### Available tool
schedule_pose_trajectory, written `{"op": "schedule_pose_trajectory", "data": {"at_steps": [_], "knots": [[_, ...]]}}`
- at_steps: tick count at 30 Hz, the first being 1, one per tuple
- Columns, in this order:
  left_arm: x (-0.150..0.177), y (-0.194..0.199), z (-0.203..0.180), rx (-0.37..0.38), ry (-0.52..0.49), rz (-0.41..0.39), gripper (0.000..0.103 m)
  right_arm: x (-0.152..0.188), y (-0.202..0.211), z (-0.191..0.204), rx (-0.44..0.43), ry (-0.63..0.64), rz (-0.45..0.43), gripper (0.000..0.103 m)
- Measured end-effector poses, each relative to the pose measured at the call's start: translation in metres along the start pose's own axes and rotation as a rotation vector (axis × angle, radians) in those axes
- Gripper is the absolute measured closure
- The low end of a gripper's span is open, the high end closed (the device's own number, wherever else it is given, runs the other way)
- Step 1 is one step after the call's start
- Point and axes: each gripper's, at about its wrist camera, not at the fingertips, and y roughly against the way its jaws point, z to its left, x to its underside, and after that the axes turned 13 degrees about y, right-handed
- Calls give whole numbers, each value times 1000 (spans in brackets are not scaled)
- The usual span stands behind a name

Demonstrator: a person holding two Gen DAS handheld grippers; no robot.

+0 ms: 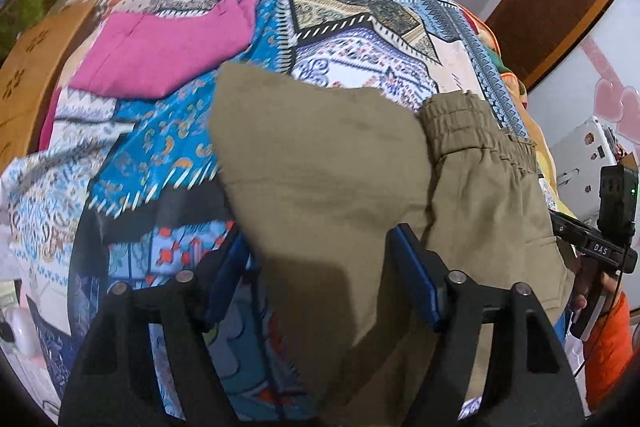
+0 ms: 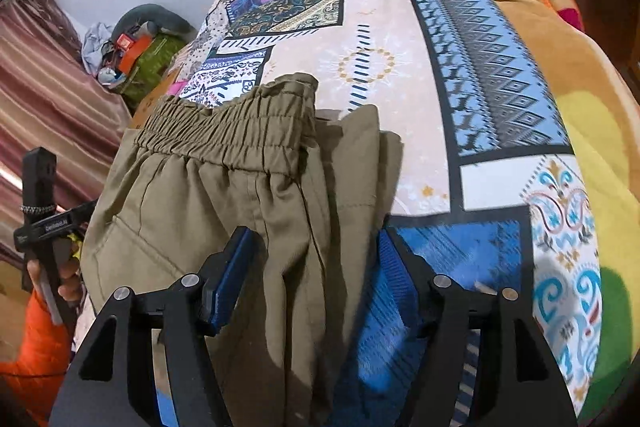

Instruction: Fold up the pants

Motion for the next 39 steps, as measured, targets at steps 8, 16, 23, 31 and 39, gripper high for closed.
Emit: {"op": "schedule_pose_trajectory", "data": {"at_steps": [8,16,23,31,39], "knots": [[-10,-4,-12,-18,-19,-23,70,-6,-5,-3,-13,8,-7,57],[-13,5,-27,-72,-66,-69,95,-13,0,10,75,100,-27,86],[-26,28,-37,-107,-112,-127,99,-29,24,27,122,158,-92,90],[-66,73,-29,-117,-96,-254,99,-80,45,65,158,265,-191,91],[-118,98,6,-169,-44,-365,99,-150,21,99,136,334,-264,91]]}}
